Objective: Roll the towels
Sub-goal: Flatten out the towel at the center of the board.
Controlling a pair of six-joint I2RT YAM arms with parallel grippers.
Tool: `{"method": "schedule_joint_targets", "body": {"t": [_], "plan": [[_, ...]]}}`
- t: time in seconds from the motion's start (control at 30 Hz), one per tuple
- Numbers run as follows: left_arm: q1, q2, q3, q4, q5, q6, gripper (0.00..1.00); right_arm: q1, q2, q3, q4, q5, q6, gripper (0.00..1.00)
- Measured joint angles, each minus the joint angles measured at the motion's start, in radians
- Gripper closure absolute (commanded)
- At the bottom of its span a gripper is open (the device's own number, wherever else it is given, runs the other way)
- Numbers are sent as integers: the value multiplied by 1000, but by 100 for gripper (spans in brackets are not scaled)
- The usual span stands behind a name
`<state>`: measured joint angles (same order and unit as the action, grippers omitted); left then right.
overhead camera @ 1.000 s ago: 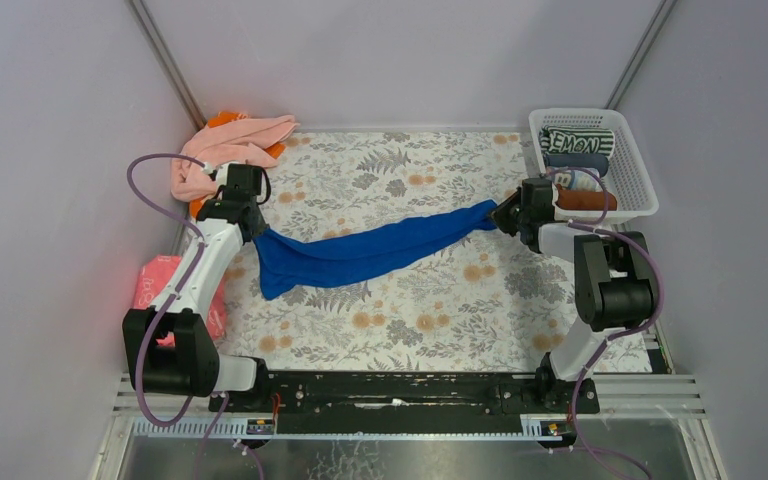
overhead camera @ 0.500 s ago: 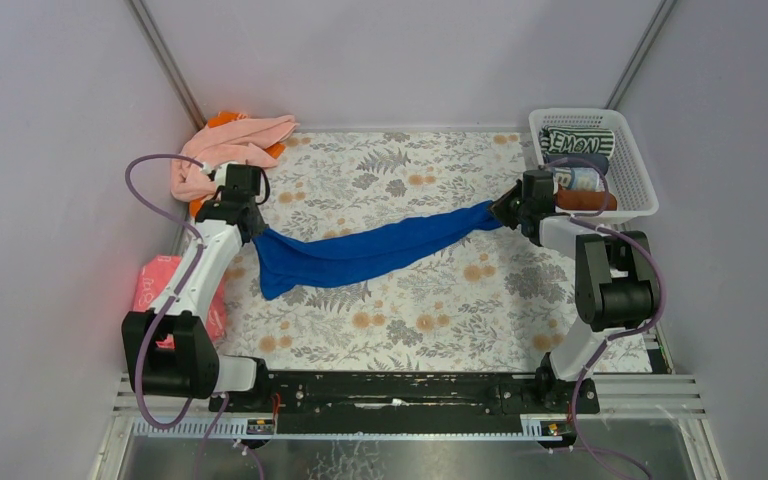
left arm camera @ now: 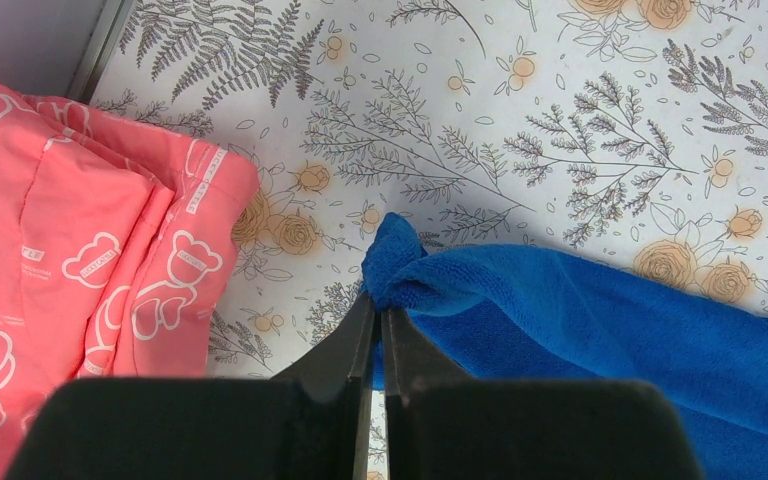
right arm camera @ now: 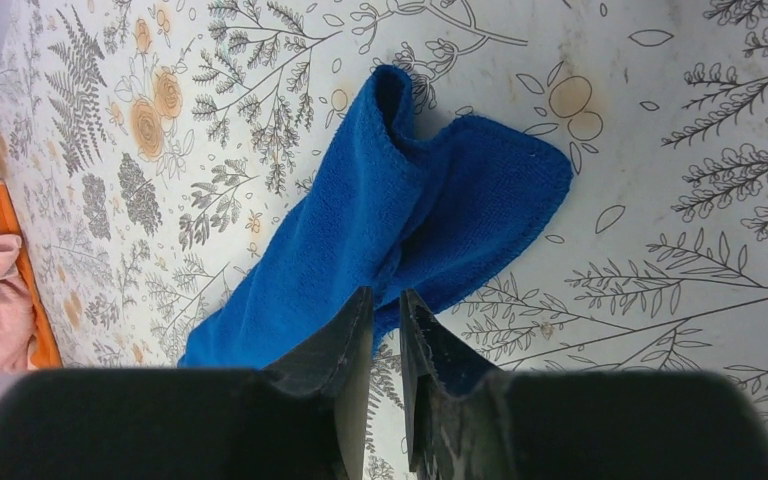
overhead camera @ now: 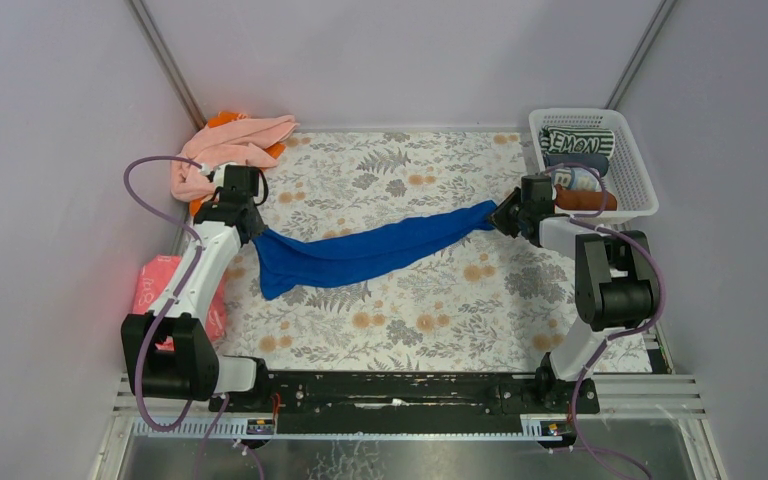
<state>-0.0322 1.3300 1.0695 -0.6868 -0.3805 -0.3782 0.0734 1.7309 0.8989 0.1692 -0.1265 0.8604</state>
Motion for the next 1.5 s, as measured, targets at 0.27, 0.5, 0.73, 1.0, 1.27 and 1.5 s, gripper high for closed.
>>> {"method": "schedule_joint_targets", "body": {"t": [0.27, 0.5, 0.73, 1.0, 1.27, 1.5], "plan": [[0, 0, 0, 1, 0, 0, 100, 0, 18, -1, 58, -1, 21, 77], [0, 0, 0, 2, 0, 0, 100, 0, 58, -1, 69, -23, 41, 77], [0, 0, 0, 3, 0, 0, 100, -1, 58, -1, 68, -25, 44, 89], [0, 0, 0, 3, 0, 1, 100, -1, 57, -1, 67, -25, 53, 100], [5, -3, 13, -6, -1, -2, 100, -34, -97, 48, -79, -23, -12, 100], [22, -75, 88, -24, 0, -18, 100, -138, -333, 158, -174, -25, -107, 100]]}}
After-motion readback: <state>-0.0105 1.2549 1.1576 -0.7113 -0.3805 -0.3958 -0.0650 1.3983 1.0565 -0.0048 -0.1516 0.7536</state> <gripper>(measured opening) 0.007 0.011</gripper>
